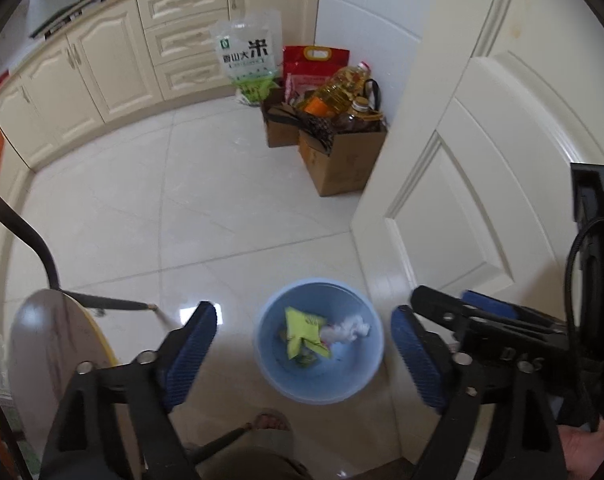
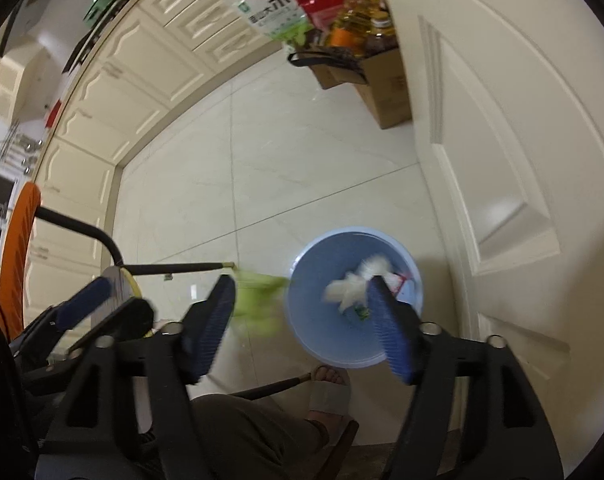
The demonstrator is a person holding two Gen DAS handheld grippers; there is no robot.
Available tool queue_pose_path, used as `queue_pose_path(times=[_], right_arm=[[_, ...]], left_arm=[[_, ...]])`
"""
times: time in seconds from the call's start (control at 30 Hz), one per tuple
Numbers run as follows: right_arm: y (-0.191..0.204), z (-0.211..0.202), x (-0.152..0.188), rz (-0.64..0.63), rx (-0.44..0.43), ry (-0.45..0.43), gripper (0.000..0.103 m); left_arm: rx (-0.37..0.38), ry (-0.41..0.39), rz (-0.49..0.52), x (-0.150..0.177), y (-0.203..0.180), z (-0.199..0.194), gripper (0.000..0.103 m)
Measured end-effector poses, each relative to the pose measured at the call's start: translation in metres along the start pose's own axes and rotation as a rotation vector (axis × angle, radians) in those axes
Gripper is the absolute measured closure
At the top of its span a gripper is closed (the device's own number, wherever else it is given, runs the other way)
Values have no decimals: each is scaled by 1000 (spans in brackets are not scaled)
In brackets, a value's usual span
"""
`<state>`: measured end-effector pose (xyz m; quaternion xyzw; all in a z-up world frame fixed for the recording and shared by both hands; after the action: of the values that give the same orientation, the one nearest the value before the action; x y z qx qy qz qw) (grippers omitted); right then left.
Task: Collect trash
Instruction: 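Open both tools over the blue bin to drop the items, then return both tools to the orange table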
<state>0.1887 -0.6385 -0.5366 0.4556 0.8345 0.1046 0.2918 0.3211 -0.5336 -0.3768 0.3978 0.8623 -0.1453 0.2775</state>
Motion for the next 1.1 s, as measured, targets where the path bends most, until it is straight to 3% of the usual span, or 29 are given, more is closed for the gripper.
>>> queue_pose_path(times=[0.07,0.13,0.37,0.6,0.67,0.83,1.1], right_arm=[[-6,-6,-1,24,18,-19,6],[-11,-10,-1,42,43,-23,0],[-10,-34,-2,92,27,-54,0],[16,-85,-12,81,-14,-147,0],[31,-105,-16,54,-28,-185,0],[83,-157,-21,-25,-76,-283,0],[203,-231,-6,-228,-184,-408,0]], left_arm=[[-7,-6,19,1,-7,-1,9],[-18,-22,29,2,-12,-5,7],[-30,-96,49,9,-28,-39,7],[3,-240,33,15,-27,-120,5],[15,-283,27,20,-21,-146,1],[-6,-399,-26,40,14,-219,1],[-102,-573,-141,110,92,-350,1]])
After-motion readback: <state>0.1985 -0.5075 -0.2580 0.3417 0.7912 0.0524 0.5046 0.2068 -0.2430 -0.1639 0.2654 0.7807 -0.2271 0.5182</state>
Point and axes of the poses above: each gripper's, at about its wrist camera, not at the fingertips, and z roughly the way its jaws point, y to its left, x to its underside, the point moved 6 cm from there along z, roughly the way its jaws point, and after that the axes turned 10 degrees about -y, right-handed, at the moved point
